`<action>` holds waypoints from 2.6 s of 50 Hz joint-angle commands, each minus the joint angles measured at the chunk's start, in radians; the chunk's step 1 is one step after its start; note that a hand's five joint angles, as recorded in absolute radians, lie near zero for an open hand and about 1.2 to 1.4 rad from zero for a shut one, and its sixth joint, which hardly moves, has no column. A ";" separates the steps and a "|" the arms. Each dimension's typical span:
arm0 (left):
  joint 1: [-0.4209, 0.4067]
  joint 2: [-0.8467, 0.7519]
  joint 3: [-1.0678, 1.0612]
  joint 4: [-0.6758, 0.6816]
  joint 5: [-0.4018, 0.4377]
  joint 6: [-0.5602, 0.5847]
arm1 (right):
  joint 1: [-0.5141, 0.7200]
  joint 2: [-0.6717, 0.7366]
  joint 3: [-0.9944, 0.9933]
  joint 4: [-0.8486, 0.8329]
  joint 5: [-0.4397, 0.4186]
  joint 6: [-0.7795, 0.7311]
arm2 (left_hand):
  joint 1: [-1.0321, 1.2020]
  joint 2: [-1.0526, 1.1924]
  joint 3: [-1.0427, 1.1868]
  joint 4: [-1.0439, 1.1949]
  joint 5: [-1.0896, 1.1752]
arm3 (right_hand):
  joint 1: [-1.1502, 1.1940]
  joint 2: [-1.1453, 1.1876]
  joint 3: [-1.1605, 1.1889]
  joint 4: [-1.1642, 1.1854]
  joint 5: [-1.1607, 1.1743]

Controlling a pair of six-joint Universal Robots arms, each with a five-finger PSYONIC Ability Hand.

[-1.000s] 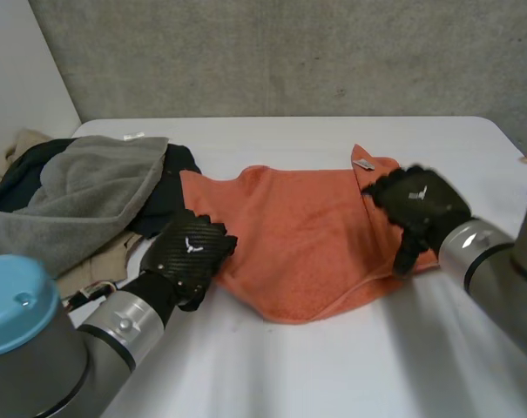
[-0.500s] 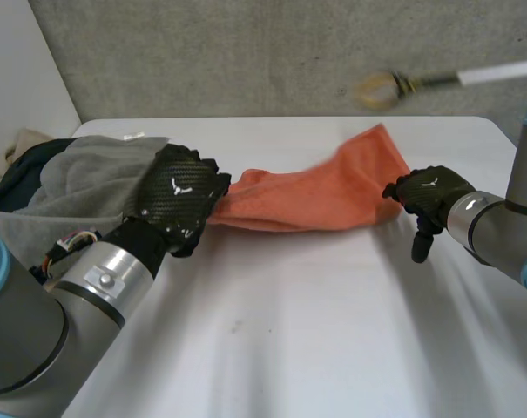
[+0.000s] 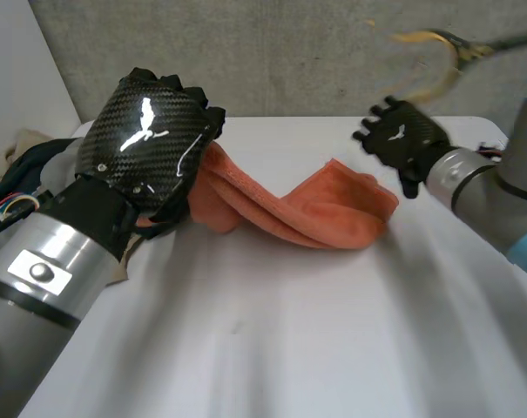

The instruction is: Fold the laundry.

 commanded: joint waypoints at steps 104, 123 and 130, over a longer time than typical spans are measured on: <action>-0.057 0.136 -0.201 0.045 0.027 -0.062 | 0.133 0.117 -0.096 0.032 -0.147 -0.093 | 0.241 0.198 0.203 0.195 0.240 | 0.003 0.017 0.021 0.024 0.008; 0.043 0.034 -0.181 0.058 0.039 -0.062 | 0.103 0.053 0.044 0.045 0.239 0.195 | 0.241 0.198 0.203 0.195 0.240 | 0.047 0.061 0.065 0.068 0.052; 0.040 -0.051 -0.100 0.108 0.039 -0.060 | 0.075 -0.179 0.177 0.175 0.157 0.352 | 0.241 0.198 0.203 0.195 0.240 | 0.073 0.088 0.092 0.094 0.079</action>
